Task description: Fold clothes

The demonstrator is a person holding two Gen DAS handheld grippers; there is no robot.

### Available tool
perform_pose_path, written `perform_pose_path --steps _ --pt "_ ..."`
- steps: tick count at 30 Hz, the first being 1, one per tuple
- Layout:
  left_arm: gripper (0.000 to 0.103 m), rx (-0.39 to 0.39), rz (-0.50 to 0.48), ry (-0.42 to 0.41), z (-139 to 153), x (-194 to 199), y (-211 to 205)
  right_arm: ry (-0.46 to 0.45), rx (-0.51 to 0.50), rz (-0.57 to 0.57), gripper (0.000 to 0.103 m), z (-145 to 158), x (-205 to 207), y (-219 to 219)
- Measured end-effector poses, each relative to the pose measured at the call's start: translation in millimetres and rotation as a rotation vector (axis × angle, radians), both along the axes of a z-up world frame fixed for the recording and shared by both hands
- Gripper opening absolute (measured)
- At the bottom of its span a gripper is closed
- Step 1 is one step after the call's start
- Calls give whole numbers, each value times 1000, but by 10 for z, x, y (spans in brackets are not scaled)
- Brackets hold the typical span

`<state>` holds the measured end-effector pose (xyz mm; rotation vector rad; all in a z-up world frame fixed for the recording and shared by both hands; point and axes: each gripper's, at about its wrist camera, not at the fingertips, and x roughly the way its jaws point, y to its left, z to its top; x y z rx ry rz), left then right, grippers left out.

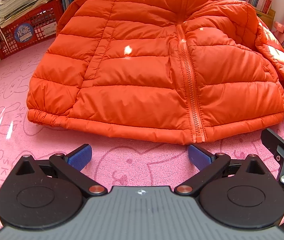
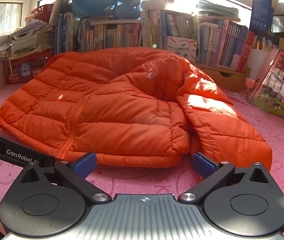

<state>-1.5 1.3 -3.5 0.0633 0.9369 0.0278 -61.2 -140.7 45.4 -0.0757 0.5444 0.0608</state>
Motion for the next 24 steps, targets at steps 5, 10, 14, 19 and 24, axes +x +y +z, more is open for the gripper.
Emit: perform_pose_path --steps 5,10,14,19,24 --pt "103 2 -1 -3 -1 -9 -18 8 -1 4 103 -12 4 0" --pt "103 9 -2 -5 4 -10 -32 13 -4 7 103 -19 4 6" --pt "103 6 0 -4 1 -16 -28 16 -9 7 103 -20 5 3" --pt "103 3 2 -4 1 -25 -27 24 -16 3 103 -29 9 -4" --pt "103 8 3 -8 -3 -34 -36 31 -26 -10 103 -41 15 -34"
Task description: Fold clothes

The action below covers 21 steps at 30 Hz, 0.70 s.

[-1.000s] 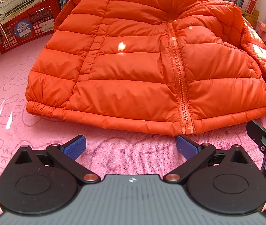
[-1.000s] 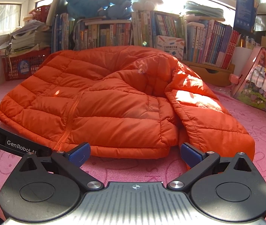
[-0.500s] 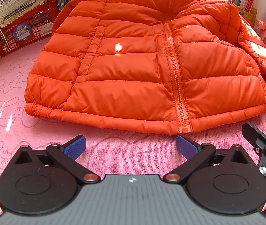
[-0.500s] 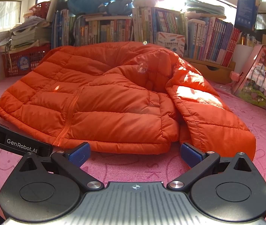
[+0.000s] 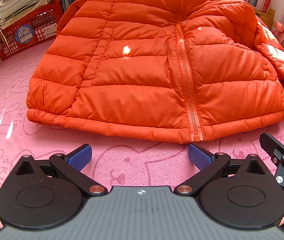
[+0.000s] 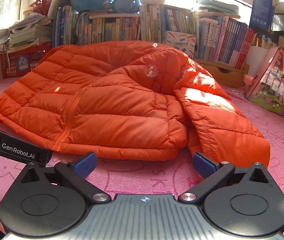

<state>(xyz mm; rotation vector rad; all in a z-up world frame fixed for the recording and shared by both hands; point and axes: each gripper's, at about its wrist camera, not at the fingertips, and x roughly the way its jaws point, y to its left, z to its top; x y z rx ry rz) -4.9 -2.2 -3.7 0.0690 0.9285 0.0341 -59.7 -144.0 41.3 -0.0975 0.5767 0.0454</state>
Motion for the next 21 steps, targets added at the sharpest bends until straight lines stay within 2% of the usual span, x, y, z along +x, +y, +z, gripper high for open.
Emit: perform_pose_path --steps 21 --pt "103 1 8 3 -5 -2 -2 44 22 -82 103 -47 64 -233"
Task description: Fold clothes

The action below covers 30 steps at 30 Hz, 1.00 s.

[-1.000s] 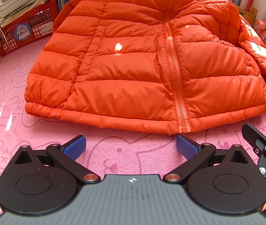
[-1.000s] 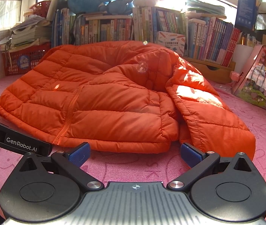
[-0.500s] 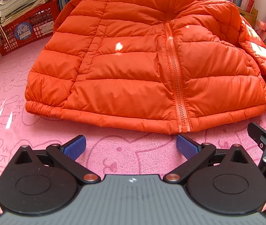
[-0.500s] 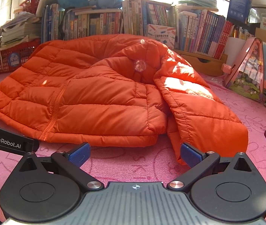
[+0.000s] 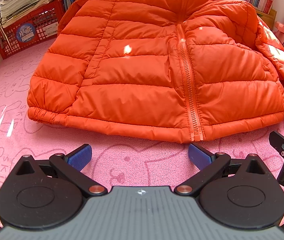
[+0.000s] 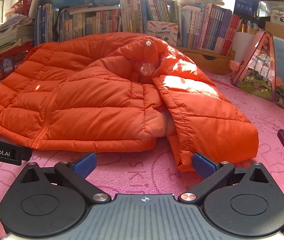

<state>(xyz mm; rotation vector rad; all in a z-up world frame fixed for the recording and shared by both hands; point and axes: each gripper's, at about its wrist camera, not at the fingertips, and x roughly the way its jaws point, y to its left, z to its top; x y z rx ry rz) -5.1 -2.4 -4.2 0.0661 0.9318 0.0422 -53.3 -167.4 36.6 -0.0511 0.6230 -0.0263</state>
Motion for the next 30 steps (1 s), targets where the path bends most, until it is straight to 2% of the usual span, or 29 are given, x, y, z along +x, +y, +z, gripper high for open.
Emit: perform_pose_path --steps 7,12,15,17,20,22,23,24,26,28,30 --pt "103 -5 0 2 0 2 8 10 -15 -9 103 -15 22 -33" --pt "103 -10 -5 6 -1 20 17 53 -81 -18 103 -59 140 -144" --pt "103 -16 -13 8 -5 32 32 82 -145 18 103 -73 291 -337" --pt "103 -25 -18 8 -8 33 50 102 -234 47 103 -50 475 -495" --pt "103 -47 -16 13 -17 40 91 113 -526 15 103 6 973 -772" --pt "103 -59 -13 20 -15 49 117 68 -707 -132 103 147 1404 -1024" --pt "103 -62 -13 22 -14 53 129 31 -737 -232 103 271 1577 -1147" --pt "103 -62 -15 23 -11 55 139 -4 -738 -317 103 400 1706 -1255" --pt "103 -56 -20 20 -7 62 157 -59 -617 -394 103 652 1759 -1399" --pt "103 -49 -23 16 -2 72 167 -86 -440 -316 103 776 1630 -1449" --pt "103 -41 -25 11 6 75 172 -45 -334 -196 103 723 1513 -1393"
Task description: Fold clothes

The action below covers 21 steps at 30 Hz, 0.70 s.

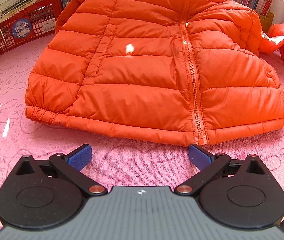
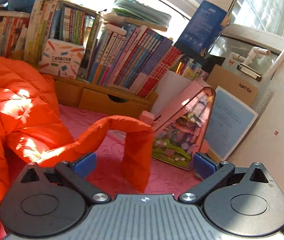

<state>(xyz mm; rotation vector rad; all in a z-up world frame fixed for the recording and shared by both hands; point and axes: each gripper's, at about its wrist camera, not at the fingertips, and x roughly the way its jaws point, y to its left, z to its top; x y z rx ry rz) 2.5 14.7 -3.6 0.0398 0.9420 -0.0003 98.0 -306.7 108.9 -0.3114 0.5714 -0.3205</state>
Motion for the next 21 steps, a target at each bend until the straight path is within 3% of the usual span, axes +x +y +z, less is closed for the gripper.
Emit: perform_pose_path --steps 4,7,12,15,17,19,21 --pt "103 46 3 -60 98 -62 38 82 126 209 103 -221 -289 285" --pt "103 52 -11 -111 202 -116 140 67 155 434 103 -306 -709 645" --pt "103 28 -17 -136 287 -164 389 15 -84 780 103 -529 -1375 1461" --pt "103 55 -3 -147 294 -220 493 55 -196 878 99 -695 -1530 1853" --pt "103 79 -1 -153 295 -262 538 106 -211 910 92 -807 -1500 2020" --pt "103 102 0 -159 290 -302 573 100 -211 897 86 -874 -1418 2115" --pt "103 119 1 -157 274 -321 594 105 -215 847 69 -887 -1285 2162"
